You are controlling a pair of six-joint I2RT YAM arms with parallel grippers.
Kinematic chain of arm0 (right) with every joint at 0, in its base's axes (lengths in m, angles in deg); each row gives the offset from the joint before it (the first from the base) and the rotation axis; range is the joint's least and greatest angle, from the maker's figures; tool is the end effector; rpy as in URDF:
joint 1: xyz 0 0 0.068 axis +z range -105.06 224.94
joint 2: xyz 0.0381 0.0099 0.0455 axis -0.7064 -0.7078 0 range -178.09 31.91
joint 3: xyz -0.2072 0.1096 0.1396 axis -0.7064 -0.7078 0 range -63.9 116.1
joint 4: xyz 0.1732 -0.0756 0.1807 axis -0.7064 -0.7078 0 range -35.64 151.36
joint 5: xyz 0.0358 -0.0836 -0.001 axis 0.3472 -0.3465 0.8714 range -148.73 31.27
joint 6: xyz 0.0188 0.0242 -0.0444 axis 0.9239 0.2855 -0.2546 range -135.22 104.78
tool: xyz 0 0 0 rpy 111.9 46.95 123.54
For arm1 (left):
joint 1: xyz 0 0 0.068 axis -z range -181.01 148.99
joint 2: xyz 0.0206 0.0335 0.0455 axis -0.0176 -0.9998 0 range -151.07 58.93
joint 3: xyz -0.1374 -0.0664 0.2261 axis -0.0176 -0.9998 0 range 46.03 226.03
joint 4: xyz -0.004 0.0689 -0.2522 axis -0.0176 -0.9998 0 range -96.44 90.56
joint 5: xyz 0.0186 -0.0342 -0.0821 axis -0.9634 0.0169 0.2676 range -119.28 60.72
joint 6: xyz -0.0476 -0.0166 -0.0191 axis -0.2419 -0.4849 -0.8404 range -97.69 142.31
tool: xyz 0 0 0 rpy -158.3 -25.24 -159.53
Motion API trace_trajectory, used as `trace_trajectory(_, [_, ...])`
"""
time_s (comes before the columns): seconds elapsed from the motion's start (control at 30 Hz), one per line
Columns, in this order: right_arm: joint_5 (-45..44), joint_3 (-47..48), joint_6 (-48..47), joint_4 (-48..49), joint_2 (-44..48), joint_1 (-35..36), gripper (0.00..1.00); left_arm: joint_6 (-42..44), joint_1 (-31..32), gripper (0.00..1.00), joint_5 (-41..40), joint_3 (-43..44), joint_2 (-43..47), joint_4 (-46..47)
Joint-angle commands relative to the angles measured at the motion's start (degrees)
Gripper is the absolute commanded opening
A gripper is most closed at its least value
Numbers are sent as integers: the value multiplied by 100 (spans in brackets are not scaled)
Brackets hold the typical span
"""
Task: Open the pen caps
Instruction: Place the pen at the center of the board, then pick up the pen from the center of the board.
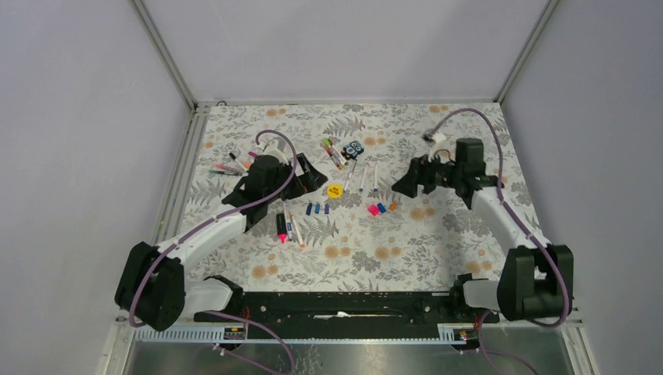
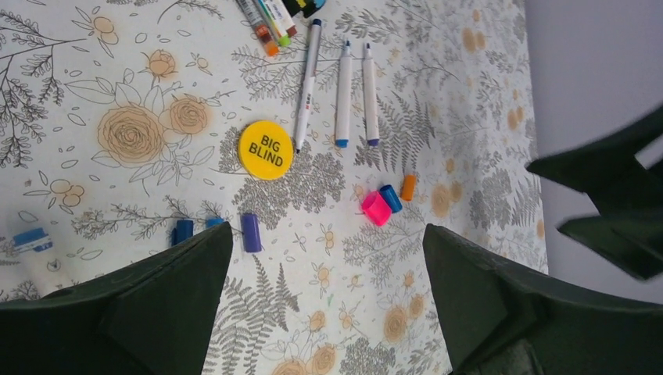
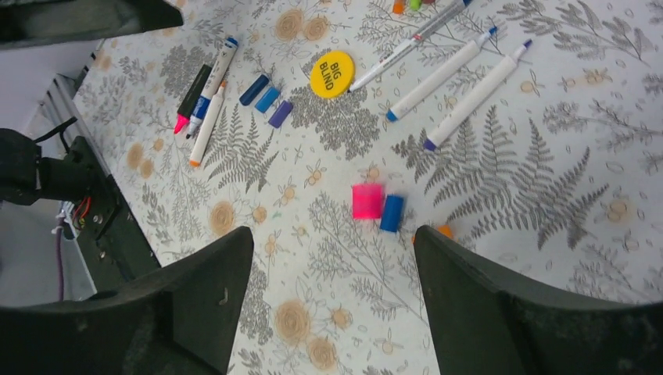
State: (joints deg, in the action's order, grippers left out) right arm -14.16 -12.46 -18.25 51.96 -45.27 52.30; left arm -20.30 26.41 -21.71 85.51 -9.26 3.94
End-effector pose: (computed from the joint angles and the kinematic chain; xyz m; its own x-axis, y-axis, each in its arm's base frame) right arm 0.2839 0.0619 0.2614 -0.5352 -0.1070 -0.8379 -0.6896 0.6283 0.3602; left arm 0.2326 -0.1260 0.2468 -0.6601 -0.4137 -0.6270 0.1567 0.7406 -0.6535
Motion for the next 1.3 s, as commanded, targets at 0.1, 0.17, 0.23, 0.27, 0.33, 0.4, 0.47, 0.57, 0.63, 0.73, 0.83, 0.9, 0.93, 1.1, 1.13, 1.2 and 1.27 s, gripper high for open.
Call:
trace_trajectory(0.1, [1466, -1155, -173, 1082, 941, -1022, 85, -339, -44, 98, -696, 1453, -1256, -809])
trace_trajectory(0.17, [1564, -1283, -133, 1219, 988, -1185, 85, -370, -44, 96, -942, 1963, -1732, -1301])
trace_trajectory(0.23, [1639, -1331, -79, 1286, 955, -1332, 85, -363, -44, 88, -1071, 2543, -2254, -1821])
trace_trajectory(0.27, [1666, -1322, -73, 1278, 934, -1386, 85, -351, -44, 85, -1095, 2847, -2519, -2083])
trace_trajectory(0.33, [1721, -1307, -71, 1247, 895, -1464, 85, -315, -46, 77, -1113, 3379, -3030, -2497])
trace_trajectory(0.4, [1759, -1304, -91, 1240, 884, -1526, 86, -288, -44, 69, -1107, 3852, -3578, -2813])
trace_trajectory(0.47, [1765, -1320, -124, 1227, 872, -1580, 86, -309, -36, 63, -1178, 4255, -3968, -3077])
trace_trajectory(0.57, [1754, -1268, -245, 1109, 817, -1620, 86, -363, -14, 61, -1427, 4824, -4478, -3416])
trace_trajectory(0.63, [1733, -1205, -308, 1019, 771, -1651, 86, -367, 10, 60, -1578, 5210, -4792, -3667])
trace_trajectory(0.73, [1739, -1202, -335, 980, 696, -1683, 86, -336, 48, 59, -1647, 5511, -5107, -3686])
trace_trajectory(0.83, [1771, -1178, -350, 976, 638, -1685, 86, -302, 62, 58, -1631, 5806, -5364, -3686])
trace_trajectory(0.9, [1790, -1173, -350, 976, 604, -1685, 86, -285, 62, 57, -1596, 5974, -5499, -3685])
trace_trajectory(0.93, [1796, -1167, -348, 976, 588, -1685, 86, -291, 62, 56, -1586, 6061, -5582, -3680])
trace_trajectory(1.1, [1831, -1139, -353, 976, 526, -1685, 86, -289, 62, 53, -1425, 6335, -5778, -3582])
trace_trajectory(1.13, [1835, -1138, -353, 972, 516, -1685, 86, -291, 62, 52, -1391, 6350, -5795, -3551])
trace_trajectory(1.2, [1850, -1130, -353, 975, 497, -1685, 87, -305, 62, 52, -1331, 6359, -5818, -3466])
trace_trajectory(1.27, [1859, -1112, -354, 817, 467, -1685, 87, -323, 62, 52, -1343, 6389, -5863, -3458])
